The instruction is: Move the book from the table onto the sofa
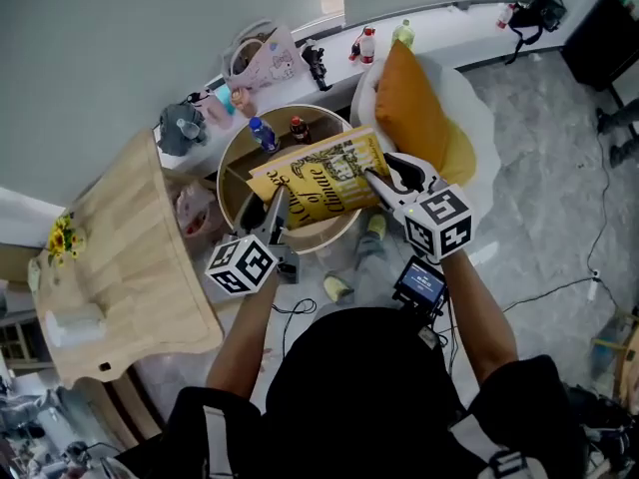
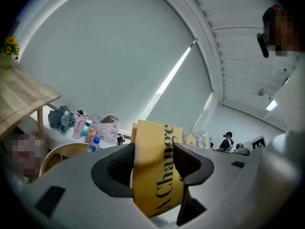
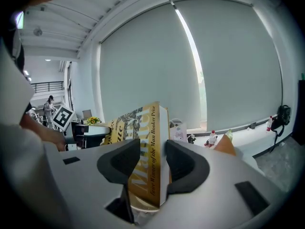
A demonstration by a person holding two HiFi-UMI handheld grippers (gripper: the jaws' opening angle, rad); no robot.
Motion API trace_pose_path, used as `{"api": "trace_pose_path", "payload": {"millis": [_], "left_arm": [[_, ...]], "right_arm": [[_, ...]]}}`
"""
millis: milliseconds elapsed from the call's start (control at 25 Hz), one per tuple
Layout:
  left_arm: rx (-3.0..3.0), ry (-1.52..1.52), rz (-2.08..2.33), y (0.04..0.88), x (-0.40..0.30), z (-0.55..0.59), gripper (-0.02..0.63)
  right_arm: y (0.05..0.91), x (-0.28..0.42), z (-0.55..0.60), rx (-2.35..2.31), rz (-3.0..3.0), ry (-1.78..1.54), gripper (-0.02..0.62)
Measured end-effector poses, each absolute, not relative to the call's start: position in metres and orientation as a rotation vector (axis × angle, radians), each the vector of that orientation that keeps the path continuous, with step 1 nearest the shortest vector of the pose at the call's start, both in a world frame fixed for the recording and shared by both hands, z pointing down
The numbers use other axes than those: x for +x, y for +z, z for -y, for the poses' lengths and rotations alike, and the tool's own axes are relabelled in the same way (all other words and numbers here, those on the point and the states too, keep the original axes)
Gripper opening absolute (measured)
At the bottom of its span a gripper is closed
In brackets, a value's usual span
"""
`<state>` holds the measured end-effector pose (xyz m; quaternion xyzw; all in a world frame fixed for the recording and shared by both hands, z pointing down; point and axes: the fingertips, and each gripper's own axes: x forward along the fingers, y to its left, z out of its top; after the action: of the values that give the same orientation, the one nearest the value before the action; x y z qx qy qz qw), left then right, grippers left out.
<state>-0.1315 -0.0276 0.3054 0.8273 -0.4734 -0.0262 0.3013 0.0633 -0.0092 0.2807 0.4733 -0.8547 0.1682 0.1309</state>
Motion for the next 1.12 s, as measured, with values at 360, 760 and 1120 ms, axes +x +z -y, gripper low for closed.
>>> {"api": "trace_pose_path", "payload": {"millis": [360, 760, 1120], "left_arm": [[2.32, -0.006, 1.042, 0.294, -0.034, 0.045, 0.256], [2.403, 0.076, 0.862, 0.292, 0.144, 0.088, 0.255], [2.428, 0.133, 0.779, 0.296, 0.286, 0.114, 0.255]], "right_arm": [[0.272, 0.154, -0.008, 1.602, 2.38, 0.507, 0.184], [0.28, 0.321, 0.003, 1.777, 2.275, 0.59, 0.184], [0.299, 0.456, 0.013, 1.872, 2.216, 0.682, 0.181]]}}
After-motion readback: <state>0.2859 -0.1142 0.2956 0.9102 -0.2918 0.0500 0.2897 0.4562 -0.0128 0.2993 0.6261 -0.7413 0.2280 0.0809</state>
